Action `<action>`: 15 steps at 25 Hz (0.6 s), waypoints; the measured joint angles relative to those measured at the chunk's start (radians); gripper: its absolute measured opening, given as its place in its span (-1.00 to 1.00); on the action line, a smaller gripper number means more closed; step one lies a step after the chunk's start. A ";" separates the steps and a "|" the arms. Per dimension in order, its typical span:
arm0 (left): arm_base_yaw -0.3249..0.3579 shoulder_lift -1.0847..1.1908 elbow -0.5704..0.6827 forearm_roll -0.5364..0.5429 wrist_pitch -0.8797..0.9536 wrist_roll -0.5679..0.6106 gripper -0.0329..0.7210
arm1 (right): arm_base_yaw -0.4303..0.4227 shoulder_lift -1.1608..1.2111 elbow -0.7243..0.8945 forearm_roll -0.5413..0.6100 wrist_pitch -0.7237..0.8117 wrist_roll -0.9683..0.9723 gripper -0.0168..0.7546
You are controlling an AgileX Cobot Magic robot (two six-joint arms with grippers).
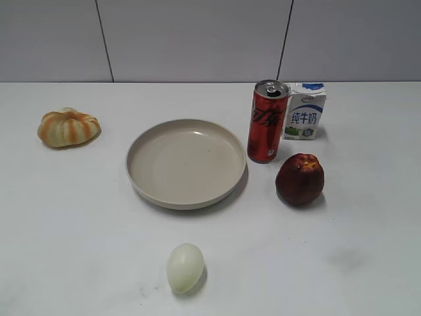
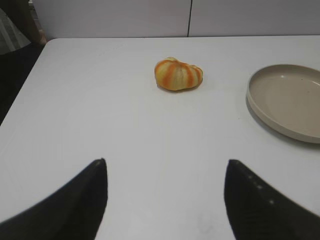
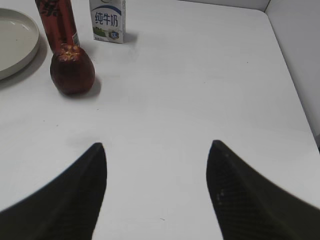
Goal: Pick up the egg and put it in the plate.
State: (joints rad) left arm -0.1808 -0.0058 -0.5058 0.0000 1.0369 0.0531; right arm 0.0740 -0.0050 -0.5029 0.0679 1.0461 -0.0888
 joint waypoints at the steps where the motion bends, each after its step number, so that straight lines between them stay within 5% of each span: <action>1: 0.000 0.000 0.000 0.000 0.000 0.000 0.50 | 0.000 0.000 0.000 0.000 0.000 0.000 0.28; 15: 0.000 0.035 -0.003 -0.019 -0.007 0.062 0.50 | 0.000 0.000 0.000 0.000 0.000 0.000 0.28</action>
State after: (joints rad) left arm -0.1808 0.0289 -0.5089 -0.0187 1.0301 0.1150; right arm 0.0740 -0.0050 -0.5029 0.0679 1.0461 -0.0888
